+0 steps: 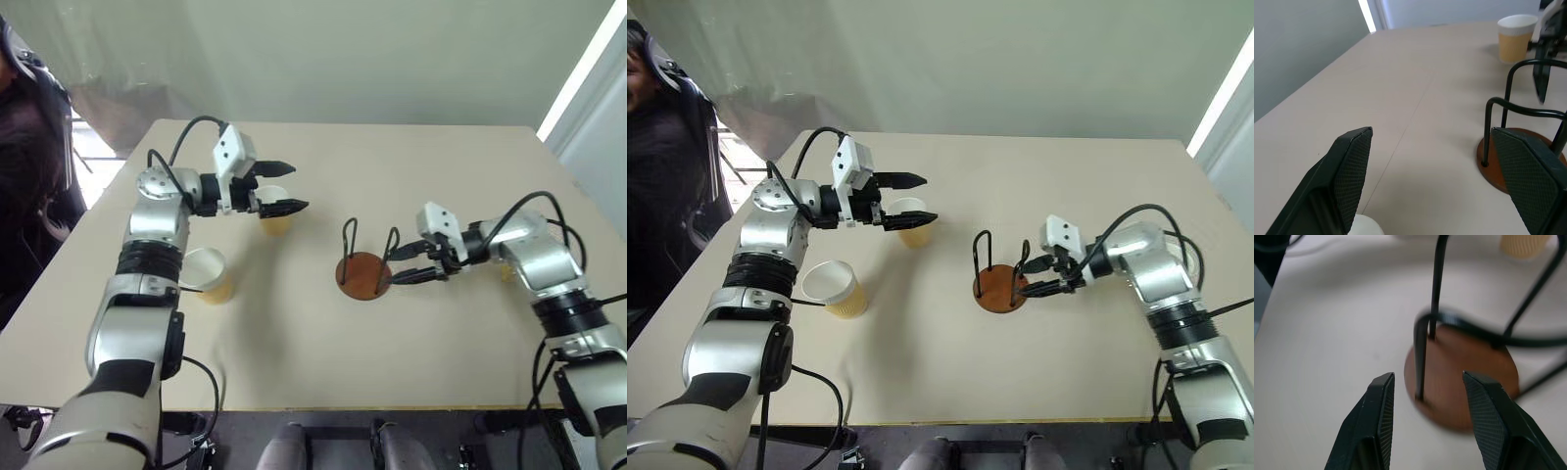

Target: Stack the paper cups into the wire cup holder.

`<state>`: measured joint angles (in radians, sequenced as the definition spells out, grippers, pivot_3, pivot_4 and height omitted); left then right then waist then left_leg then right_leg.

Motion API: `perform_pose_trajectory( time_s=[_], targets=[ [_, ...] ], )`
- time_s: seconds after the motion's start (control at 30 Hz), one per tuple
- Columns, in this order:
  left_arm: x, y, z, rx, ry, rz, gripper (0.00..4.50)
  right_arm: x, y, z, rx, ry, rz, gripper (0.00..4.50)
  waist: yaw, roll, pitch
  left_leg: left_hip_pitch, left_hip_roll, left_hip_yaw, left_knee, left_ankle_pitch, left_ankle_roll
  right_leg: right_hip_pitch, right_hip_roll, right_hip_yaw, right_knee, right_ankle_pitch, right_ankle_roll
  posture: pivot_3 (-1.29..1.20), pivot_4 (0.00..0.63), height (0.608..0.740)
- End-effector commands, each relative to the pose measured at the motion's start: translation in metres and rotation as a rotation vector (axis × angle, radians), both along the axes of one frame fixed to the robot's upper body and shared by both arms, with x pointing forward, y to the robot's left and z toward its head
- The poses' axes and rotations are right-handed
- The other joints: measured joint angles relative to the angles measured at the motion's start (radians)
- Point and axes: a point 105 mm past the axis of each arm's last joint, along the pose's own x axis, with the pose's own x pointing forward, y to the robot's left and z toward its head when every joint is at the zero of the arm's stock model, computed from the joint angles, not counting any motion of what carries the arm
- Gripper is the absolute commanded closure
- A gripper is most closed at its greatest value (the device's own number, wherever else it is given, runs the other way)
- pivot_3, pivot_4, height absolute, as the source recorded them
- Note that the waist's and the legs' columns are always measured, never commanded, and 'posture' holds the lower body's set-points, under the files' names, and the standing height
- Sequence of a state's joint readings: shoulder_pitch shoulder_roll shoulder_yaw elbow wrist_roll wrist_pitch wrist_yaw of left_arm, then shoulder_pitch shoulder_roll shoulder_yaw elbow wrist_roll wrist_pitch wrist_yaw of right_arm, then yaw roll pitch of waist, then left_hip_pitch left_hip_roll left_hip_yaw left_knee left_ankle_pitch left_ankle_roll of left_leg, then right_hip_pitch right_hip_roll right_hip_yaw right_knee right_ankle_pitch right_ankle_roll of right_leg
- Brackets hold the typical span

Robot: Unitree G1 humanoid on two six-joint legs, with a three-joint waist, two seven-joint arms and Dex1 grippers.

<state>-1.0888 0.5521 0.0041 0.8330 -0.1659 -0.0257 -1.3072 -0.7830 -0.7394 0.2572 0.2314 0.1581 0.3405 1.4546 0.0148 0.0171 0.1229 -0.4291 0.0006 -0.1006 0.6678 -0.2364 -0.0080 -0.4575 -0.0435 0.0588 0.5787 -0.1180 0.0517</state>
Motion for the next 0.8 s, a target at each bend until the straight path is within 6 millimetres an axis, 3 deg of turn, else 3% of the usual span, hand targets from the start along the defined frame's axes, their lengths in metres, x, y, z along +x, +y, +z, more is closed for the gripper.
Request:
perform_pose_trajectory(
  time_s=[0.03,0.37,0.53,0.8],
  targets=[
    [0.002,0.001,0.020,0.008,-0.083,0.011,0.34,0.002,-0.004,0.017,-0.027,-0.075,0.019,2.31,-0.002,0.000,0.000,0.000,0.000,0.000,0.000,0.000,0.000,0.000,0.000,0.000,0.000,0.000,0.000,0.00,0.150,0.740],
    [0.008,0.009,0.031,0.163,-0.211,0.068,0.34,0.008,-0.012,0.033,-0.020,-0.146,-0.019,2.31,-0.005,0.000,0.000,0.000,0.000,0.000,0.000,0.001,0.001,0.000,0.000,0.000,0.000,0.000,0.000,0.00,0.150,0.740],
    [0.012,0.025,0.013,0.421,-0.263,0.104,0.34,0.008,-0.016,0.036,-0.030,-0.159,-0.027,2.31,-0.005,0.000,0.000,0.000,0.000,0.000,0.000,0.001,0.001,0.000,0.000,0.001,0.000,0.000,0.000,0.00,0.150,0.740],
    [0.016,0.036,0.004,0.574,-0.306,0.138,0.34,0.009,-0.022,0.042,-0.050,-0.187,-0.032,2.31,-0.005,0.000,0.000,0.000,0.000,0.000,-0.001,0.001,0.001,0.000,0.000,0.000,0.000,0.000,0.000,0.00,0.150,0.740]
  ],
)
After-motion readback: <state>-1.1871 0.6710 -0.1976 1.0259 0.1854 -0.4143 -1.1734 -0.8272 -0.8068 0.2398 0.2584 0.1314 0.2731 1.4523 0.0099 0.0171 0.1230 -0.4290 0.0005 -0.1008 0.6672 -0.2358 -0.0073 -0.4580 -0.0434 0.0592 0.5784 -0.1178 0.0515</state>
